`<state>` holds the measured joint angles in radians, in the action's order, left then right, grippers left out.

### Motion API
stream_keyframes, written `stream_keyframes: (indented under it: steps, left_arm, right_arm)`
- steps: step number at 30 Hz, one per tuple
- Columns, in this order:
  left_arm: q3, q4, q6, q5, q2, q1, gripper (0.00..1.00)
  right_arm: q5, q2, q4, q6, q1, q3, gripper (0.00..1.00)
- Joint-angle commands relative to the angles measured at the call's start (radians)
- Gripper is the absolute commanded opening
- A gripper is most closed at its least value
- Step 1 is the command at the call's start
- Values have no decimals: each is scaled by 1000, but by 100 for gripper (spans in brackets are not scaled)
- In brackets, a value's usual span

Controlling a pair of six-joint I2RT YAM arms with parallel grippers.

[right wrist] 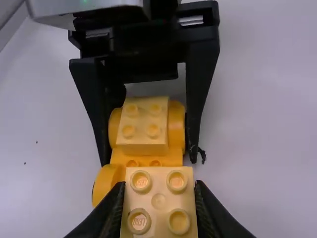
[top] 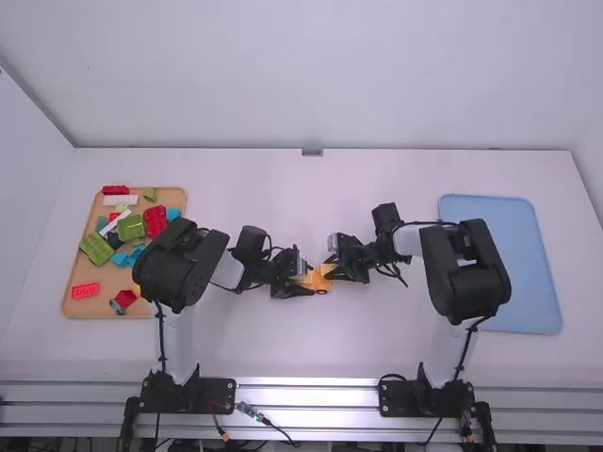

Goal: Assemble lego blocks to make yellow taxi

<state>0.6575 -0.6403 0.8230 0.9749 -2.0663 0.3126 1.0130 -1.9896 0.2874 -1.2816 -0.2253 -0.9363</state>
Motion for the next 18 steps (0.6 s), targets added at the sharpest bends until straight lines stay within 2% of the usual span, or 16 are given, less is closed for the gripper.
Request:
stream_keyframes:
  steps: [1, 6, 9, 10, 15, 18]
  left_arm:
    - [14, 7, 4, 13, -19, 11, 43]
    - [15, 8, 3, 12, -19, 11, 43]
    - [11, 3, 3, 11, -19, 6, 43]
    - [10, 1, 3, 12, -19, 10, 43]
    - [11, -5, 3, 47, -19, 5, 45]
    - [11, -3, 3, 56, -19, 10, 45]
  right_arm:
    - [-20, 7, 11, 55, -15, -12, 0]
    - [-21, 79, -15, 55, -33, 32, 0]
    - [-44, 146, -94, 105, -40, 94, 0]
    - [-79, 195, -209, 181, -48, 159, 0]
    - [-126, 243, -472, 319, -83, 298, 0]
    - [-151, 243, -524, 369, -80, 327, 0]
